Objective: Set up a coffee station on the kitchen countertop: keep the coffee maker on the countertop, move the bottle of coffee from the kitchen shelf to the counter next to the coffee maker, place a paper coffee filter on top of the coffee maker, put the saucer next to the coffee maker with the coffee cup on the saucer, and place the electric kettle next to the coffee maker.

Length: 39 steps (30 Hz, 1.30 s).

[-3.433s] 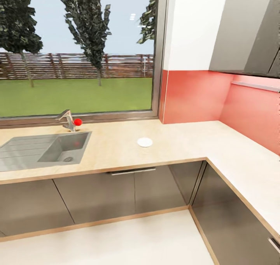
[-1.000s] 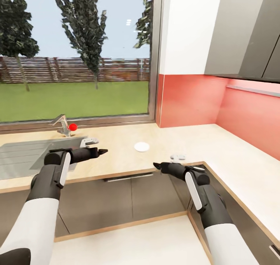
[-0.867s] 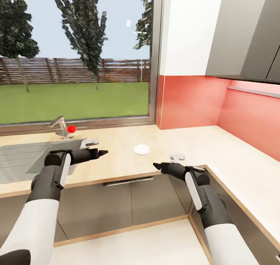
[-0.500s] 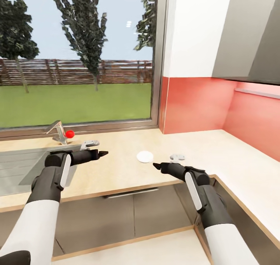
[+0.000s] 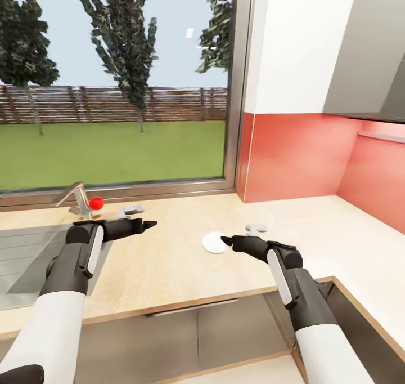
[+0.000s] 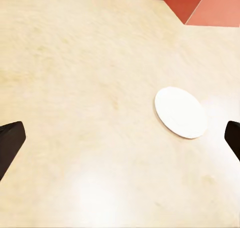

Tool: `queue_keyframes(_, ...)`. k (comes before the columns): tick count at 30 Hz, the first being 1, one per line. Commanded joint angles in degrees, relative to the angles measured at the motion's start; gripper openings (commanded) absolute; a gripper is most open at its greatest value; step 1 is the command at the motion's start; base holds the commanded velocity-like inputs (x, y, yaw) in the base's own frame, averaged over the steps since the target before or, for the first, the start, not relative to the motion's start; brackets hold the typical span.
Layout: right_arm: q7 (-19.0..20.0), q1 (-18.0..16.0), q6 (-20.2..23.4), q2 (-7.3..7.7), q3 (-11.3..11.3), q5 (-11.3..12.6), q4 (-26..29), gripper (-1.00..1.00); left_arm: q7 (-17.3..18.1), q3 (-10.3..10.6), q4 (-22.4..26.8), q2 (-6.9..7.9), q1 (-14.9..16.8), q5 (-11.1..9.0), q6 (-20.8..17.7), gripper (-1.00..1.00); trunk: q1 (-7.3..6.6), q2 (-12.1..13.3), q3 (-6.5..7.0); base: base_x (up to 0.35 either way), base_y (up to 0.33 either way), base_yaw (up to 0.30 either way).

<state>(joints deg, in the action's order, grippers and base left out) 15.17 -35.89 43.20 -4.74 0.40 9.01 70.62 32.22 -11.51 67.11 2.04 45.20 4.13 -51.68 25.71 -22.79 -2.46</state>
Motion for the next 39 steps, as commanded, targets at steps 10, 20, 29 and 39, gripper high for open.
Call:
queue_keyframes(10, 0.0, -0.1, 0.3, 0.06, 0.0, 0.2, 0.0, 1.0, 0.5, -0.1, 0.0, -0.94, 0.1, 0.4, -0.2, 1.0, 0.07, -0.1, 0.03, 0.287, -0.186, 0.126)
queue_keyframes(20, 0.0, -0.1, 0.3, 0.08, 0.0, 0.2, 0.0, 1.0, 0.5, -0.1, -2.4, -1.1, 0.1, 0.4, -0.1, 1.0, 0.07, -0.1, 0.04, 0.244, -0.245, 0.004)
queue_keyframes(29, 0.0, 0.1, 0.3, 0.08, 0.0, 0.1, 0.0, 1.0, 0.5, -0.2, -5.0, -1.0, 0.1, 0.4, 3.2, 1.0, 0.07, -0.1, 0.04, 0.316, -0.04, 0.048)
queue_keyframes(39, 0.1, 0.7, 0.3, 0.2, -0.1, 0.2, -8.2, 1.0, 0.5, -0.2, -10.3, -0.99, 0.1, 0.5, 4.2, 1.0, 0.07, -0.1, 0.04, 0.052, -0.001, 0.082)
